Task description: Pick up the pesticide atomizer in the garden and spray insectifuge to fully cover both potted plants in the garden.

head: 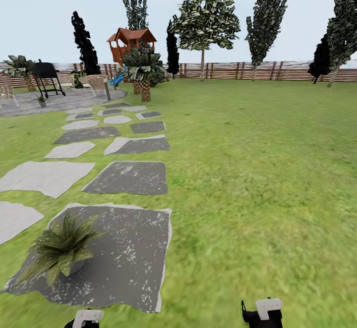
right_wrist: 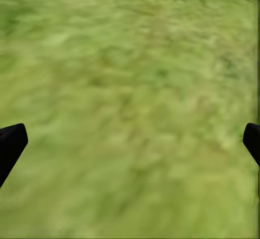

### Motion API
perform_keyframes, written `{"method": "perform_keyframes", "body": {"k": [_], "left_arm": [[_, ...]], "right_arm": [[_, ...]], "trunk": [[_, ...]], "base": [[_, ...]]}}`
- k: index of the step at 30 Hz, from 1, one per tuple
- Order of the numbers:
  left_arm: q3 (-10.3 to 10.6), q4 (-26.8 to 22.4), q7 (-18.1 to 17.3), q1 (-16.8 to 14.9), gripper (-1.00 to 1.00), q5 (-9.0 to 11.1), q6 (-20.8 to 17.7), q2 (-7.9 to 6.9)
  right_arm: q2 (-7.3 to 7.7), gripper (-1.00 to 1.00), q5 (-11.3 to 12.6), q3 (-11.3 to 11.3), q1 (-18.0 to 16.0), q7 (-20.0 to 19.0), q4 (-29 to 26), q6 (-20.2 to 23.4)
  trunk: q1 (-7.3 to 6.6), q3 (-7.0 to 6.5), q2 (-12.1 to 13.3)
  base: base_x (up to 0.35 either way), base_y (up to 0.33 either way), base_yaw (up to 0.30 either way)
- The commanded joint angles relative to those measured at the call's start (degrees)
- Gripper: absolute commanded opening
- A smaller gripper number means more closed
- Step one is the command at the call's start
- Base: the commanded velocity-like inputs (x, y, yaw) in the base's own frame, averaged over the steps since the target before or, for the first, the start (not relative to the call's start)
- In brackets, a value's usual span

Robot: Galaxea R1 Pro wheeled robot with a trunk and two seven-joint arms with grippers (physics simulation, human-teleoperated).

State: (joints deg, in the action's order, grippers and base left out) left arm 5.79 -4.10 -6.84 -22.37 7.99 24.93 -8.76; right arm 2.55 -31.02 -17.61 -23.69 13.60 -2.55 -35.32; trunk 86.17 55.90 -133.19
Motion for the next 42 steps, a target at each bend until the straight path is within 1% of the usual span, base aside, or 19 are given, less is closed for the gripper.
{"method": "perform_keyframes", "body": {"k": [1,38,42], "left_arm": [[0.5,0.1,-0.2,0.0,-1.0,0.6,0.2,-0.03],[0.5,0.1,-0.2,0.0,-1.0,0.8,0.2,-0.07],[0.5,0.0,-0.2,0.6,-1.0,0.9,0.2,-0.17]], "right_arm": [[0.0,1.0,-0.6,-0.2,0.0,0.4,0.1,-0.1],[0.0,1.0,-0.6,-0.2,0.0,0.6,0.2,-0.1],[0.0,1.0,-0.6,-0.2,0.0,0.6,0.2,-0.1]], "trunk": [[0.02,0.05,0.0],[0.02,0.05,0.0],[0.02,0.05,0.0]], "base": [[0.264,-0.237,0.0],[0.281,-0.22,0.0],[0.285,-0.203,0.0]]}}
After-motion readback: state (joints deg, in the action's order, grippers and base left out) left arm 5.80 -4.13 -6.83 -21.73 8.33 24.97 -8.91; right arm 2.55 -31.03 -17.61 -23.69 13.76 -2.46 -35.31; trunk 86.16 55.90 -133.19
